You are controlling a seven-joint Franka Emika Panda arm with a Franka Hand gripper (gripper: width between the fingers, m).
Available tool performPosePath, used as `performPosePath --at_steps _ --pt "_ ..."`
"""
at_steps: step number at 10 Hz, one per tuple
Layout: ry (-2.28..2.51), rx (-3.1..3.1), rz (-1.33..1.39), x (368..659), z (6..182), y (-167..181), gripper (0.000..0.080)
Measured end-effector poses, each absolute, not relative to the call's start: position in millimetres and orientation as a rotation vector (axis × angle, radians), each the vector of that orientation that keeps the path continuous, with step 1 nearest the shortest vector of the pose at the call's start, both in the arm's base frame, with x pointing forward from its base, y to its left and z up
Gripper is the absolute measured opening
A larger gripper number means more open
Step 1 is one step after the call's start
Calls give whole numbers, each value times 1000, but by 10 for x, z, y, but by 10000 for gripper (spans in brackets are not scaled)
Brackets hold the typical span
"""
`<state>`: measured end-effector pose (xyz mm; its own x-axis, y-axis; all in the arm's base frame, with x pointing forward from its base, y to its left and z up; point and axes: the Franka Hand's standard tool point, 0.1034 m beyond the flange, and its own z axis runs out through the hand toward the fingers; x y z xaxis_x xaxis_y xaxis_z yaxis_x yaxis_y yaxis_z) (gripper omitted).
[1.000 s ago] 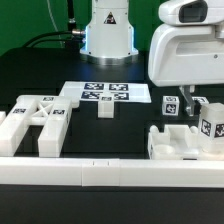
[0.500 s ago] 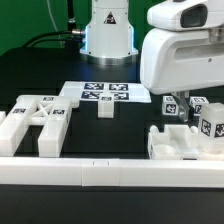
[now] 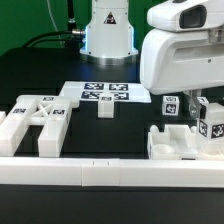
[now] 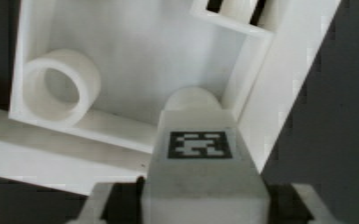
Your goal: Assemble chair
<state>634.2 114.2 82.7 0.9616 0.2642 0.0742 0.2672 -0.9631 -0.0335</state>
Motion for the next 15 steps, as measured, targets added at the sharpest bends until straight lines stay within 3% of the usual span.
performPosePath --at_steps 5,15 --pt "376 -3019 -148 6317 811 1185 286" --pt "1467 -2587 -88 6311 810 1232 287"
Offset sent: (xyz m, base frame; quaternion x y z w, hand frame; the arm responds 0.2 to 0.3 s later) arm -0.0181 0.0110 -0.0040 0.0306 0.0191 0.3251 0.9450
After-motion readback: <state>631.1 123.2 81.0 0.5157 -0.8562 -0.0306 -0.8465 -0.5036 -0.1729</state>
